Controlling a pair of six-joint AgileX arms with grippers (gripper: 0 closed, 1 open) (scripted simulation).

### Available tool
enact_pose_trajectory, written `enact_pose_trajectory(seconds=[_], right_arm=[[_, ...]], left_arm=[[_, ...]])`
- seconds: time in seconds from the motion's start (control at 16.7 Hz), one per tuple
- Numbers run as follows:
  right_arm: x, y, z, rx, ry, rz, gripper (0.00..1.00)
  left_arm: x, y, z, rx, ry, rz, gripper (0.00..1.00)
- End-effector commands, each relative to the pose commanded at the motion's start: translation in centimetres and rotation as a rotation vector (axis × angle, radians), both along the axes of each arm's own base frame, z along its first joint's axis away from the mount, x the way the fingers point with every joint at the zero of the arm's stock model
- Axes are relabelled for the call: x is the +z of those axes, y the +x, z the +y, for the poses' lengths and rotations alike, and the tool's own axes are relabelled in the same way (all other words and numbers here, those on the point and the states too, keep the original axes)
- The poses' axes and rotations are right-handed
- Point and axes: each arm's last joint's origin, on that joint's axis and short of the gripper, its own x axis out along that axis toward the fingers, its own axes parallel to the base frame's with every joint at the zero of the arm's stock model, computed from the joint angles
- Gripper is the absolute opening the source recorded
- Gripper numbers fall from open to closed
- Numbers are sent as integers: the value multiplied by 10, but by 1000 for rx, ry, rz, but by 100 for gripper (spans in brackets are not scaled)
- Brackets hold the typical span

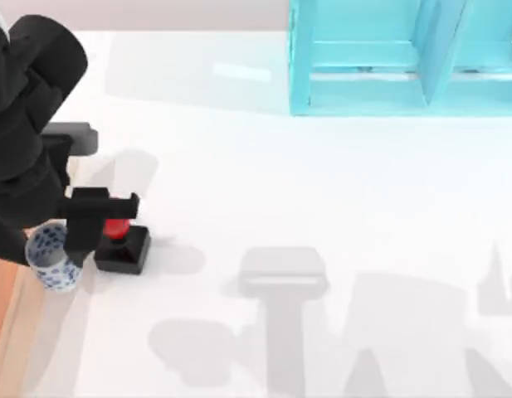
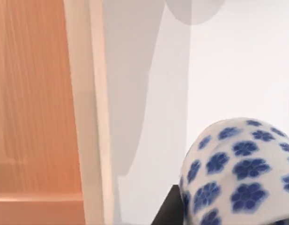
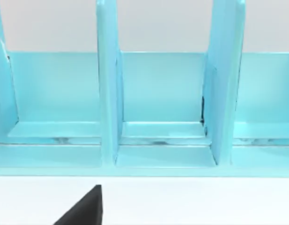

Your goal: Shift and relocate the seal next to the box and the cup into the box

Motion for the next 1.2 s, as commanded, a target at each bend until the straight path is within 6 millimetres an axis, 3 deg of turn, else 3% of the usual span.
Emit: enact_pose_trajectory(seconds=[0.3, 0.48, 0.6, 0.78, 1.2], right_arm=[[0, 0, 0, 0, 0, 0, 100], [0, 0, 0, 0, 0, 0, 100], [0, 0, 0, 0, 0, 0, 100], [0, 0, 0, 0, 0, 0, 100], [0, 0, 0, 0, 0, 0, 100]], left_arm=[[1, 4, 85, 2, -4, -9, 0], [-2, -8, 138, 0, -2, -7, 0], [-4, -19, 163, -1, -3, -3, 0], [-7, -31, 180, -2, -1, -4, 0], [-13, -31, 182, -8, -2, 6, 0]])
